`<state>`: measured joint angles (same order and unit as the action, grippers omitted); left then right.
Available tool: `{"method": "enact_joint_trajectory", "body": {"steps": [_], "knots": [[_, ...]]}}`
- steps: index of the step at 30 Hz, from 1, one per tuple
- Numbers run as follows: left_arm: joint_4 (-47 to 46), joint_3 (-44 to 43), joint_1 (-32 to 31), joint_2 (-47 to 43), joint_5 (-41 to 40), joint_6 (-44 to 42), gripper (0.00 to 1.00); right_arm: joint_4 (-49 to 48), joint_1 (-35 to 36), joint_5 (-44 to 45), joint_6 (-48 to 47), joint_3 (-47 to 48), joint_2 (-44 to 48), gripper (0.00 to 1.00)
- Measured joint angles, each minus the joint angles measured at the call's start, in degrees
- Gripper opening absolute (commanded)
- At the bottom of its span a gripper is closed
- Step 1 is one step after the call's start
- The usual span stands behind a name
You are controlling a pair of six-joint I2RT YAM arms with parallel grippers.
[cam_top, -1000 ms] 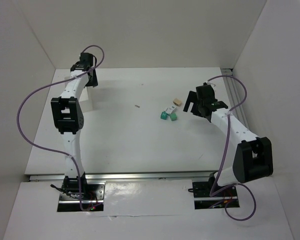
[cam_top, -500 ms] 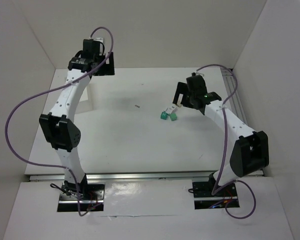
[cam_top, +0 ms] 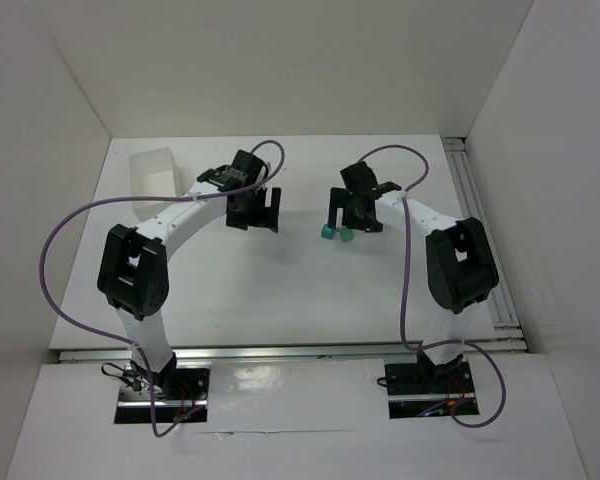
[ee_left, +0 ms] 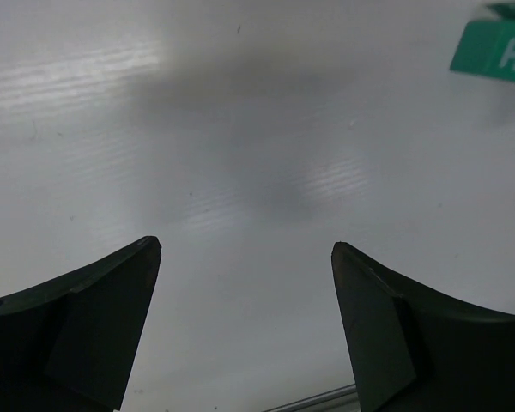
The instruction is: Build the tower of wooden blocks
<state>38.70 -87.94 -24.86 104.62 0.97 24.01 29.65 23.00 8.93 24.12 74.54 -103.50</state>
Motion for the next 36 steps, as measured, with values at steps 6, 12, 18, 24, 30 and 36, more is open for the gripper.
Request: {"method": "enact_joint_trajectory", "body": {"steps": [6, 12, 18, 24, 30, 36], "knots": [[-1.70, 5.90, -1.62, -1.57, -0.81, 1.70, 0.94, -1.03, -0.02, -2.47, 1.31, 0.00, -0.55, 1.00], [-4.57, 8.39, -3.21, -10.03, -2.23, 1.70, 0.94, -3.87, -0.02, -3.63, 3.50, -0.09, -1.07, 1.00], [-7.17, 8.85, -2.84, -13.27, -3.78, 1.68, 0.94, -5.70, -0.02, -3.34, 4.59, -0.11, -2.86, 1.00], [-6.67, 10.82, -1.46, -13.25, -4.94, 1.70, 0.94, -6.01, -0.02, -3.34, 4.76, -0.11, -4.02, 1.00], [-6.47, 10.80, -4.33, -13.25, -8.79, 1.60, 0.94, -6.47, -0.02, -4.76, 5.27, 0.02, -6.05, 1.00], [-5.68, 10.69, -5.70, -13.20, -12.02, 1.16, 0.94, -6.54, 0.50, -6.71, 6.51, 0.02, -6.45, 1.00]]}}
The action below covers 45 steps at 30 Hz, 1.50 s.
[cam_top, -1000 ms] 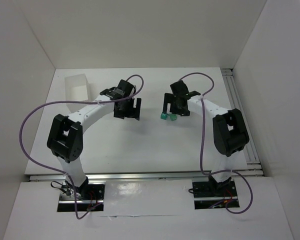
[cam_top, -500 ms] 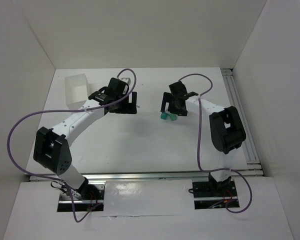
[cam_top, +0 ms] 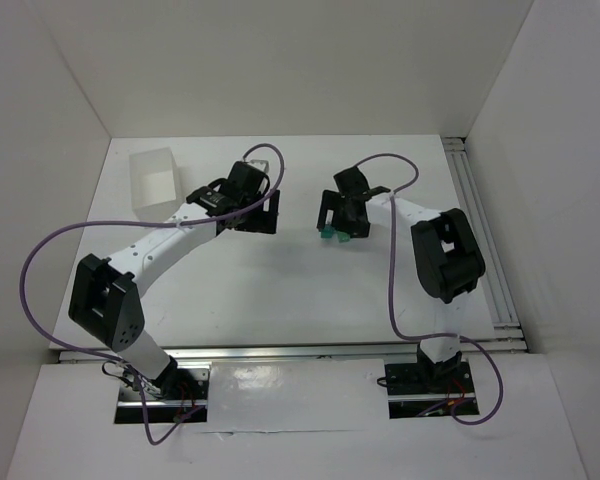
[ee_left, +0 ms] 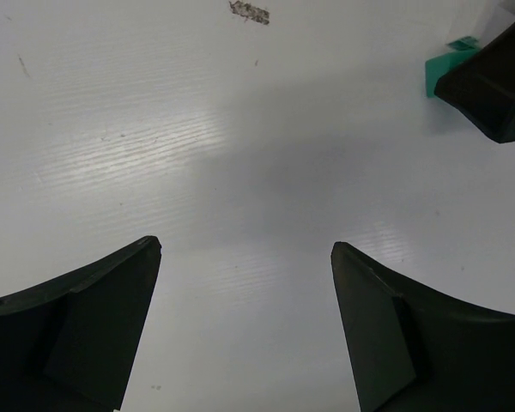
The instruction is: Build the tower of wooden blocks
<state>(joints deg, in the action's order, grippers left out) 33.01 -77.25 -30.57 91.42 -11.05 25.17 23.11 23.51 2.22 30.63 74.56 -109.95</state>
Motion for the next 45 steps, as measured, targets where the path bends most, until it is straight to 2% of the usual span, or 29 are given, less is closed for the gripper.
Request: {"method": "enact_joint_trajectory", "body": {"steps": [19, 26, 37, 39, 45], "knots": [[1.16, 0.00, -0.07, 0.00, -1.53, -1.09, 0.94, 1.27, 4.37, 6.49, 2.99, 6.51, -5.18, 1.00], [1.25, 0.00, -0.15, 0.07, -1.55, -1.09, 0.94, 1.70, 4.87, 8.17, 2.99, 7.26, -5.31, 0.90], [1.27, 0.00, -0.72, 0.39, -1.53, -1.11, 0.94, 5.27, 6.60, 13.27, 6.60, 8.04, -5.84, 0.93], [1.27, 0.00, -0.72, 0.39, -1.49, -1.11, 0.94, 5.73, 6.64, 13.88, 7.34, 8.04, -5.84, 0.86], [1.25, 0.00, -0.70, 0.39, -0.85, -1.11, 0.94, 5.75, 6.88, 14.21, 8.57, 8.04, -5.84, 0.80]]}}
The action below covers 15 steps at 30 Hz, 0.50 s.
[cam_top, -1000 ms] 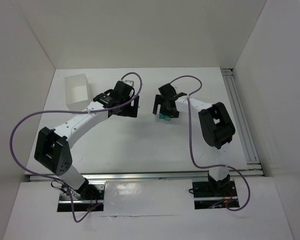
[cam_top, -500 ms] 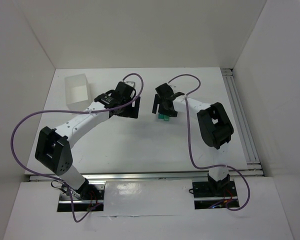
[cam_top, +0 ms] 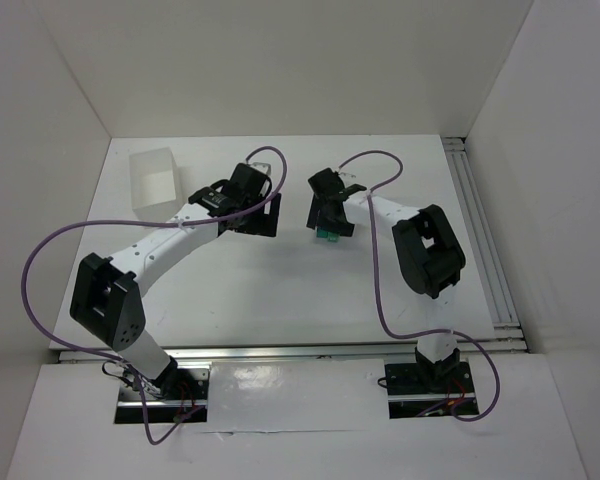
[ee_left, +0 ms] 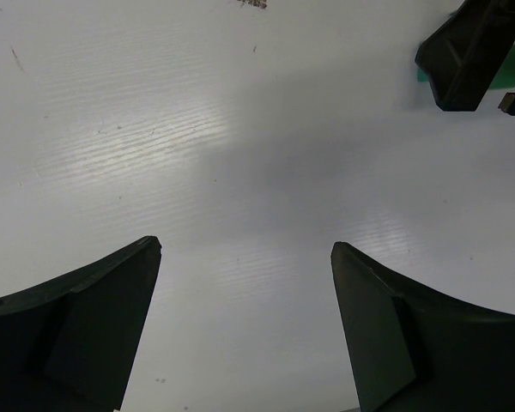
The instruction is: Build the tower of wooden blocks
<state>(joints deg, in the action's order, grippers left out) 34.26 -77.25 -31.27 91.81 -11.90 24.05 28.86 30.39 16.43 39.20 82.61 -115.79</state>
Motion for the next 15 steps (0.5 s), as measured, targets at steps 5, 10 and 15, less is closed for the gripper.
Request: {"method": "enact_joint_trajectory", "body": {"steps": [5, 10, 15], "knots": [[0.00, 0.00, -0.07, 0.00, 0.61, 0.00, 0.94, 0.00, 0.13, -0.15, 0.35, 0.00, 0.00, 0.71], [0.07, 0.00, -0.42, 0.00, 0.79, 0.00, 0.94, -0.09, 0.83, -0.13, 0.20, 0.00, 0.00, 0.68], [0.44, 0.00, -0.48, 0.00, 0.59, 0.24, 0.94, -0.11, 2.40, -0.20, -1.18, 0.00, 0.00, 0.68]]}}
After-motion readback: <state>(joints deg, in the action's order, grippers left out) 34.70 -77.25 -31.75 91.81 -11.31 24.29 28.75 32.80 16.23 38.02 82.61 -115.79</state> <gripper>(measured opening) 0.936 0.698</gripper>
